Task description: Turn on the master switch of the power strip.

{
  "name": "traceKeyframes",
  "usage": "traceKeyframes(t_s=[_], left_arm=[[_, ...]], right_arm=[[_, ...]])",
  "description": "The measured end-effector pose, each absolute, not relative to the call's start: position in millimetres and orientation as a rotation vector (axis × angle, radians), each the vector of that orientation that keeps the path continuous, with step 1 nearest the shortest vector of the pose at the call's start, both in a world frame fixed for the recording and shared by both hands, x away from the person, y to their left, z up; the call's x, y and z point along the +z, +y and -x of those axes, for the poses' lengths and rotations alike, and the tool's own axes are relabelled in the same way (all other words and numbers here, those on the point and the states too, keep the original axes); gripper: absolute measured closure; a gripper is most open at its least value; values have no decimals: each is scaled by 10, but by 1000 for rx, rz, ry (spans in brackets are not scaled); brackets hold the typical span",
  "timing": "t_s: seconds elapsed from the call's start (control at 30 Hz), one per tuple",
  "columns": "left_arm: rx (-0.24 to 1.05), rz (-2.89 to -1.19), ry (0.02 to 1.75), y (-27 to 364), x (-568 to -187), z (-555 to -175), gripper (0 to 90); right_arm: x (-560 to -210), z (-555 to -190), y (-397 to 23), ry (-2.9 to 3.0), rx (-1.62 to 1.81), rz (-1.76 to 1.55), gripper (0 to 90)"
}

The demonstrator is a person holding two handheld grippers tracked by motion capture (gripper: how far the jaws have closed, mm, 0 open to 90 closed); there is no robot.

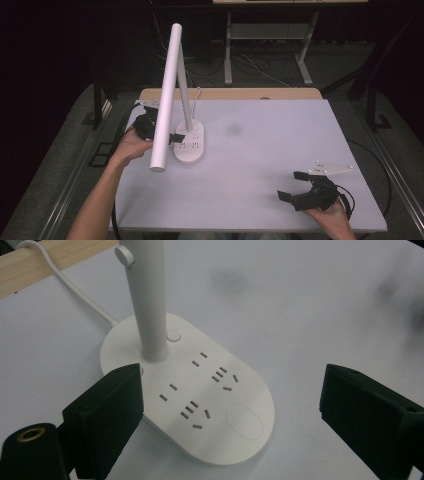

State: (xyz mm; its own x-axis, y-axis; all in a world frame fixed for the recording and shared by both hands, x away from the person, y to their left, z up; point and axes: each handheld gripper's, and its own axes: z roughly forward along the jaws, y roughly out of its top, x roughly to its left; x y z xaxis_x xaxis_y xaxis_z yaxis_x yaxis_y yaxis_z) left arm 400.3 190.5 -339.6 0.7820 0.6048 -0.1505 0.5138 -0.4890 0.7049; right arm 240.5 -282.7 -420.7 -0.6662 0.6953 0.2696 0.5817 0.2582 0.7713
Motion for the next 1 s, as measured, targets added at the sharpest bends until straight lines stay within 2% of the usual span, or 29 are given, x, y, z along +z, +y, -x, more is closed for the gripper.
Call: traceKeyframes(t_s=[1.0], left_arm=[[172, -2145, 940, 1972, -3540, -4445, 274]], right_arm=[[-4210, -2408, -2829, 2387, 1372, -1217, 4]])
